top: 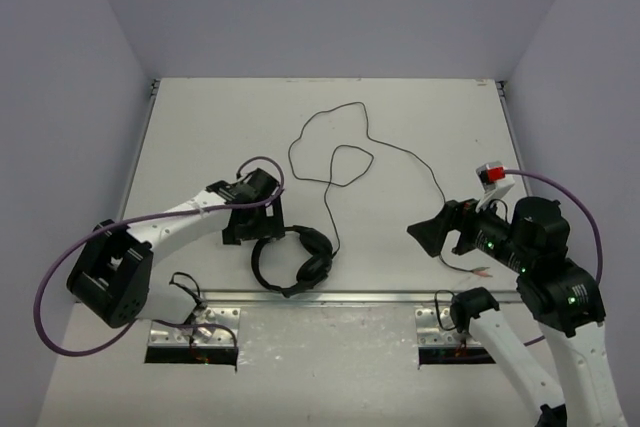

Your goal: Wrap the headphones

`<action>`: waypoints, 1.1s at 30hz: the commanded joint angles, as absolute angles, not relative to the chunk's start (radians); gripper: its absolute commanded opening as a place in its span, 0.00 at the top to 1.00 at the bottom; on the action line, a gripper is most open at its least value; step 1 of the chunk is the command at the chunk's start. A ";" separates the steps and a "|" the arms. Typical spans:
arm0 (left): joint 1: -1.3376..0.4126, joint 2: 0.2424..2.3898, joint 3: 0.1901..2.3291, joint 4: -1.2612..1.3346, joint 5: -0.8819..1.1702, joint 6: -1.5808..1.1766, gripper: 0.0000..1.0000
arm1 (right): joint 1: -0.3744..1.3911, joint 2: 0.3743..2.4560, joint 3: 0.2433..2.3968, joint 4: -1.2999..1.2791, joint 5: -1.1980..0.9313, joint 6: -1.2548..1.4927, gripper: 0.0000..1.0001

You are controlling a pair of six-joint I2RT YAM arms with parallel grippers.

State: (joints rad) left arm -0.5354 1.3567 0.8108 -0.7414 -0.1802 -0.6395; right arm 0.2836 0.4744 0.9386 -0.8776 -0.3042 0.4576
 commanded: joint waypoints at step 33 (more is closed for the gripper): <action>-0.879 1.190 0.873 -0.964 -0.465 -0.956 1.00 | 0.281 0.428 0.483 0.054 -0.756 0.635 0.01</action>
State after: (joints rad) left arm -0.8387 1.2613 0.7479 -0.8295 -0.3672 -0.9222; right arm 0.2836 0.3950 0.5220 -0.3286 -0.6315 0.5621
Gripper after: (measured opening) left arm 0.069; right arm 0.992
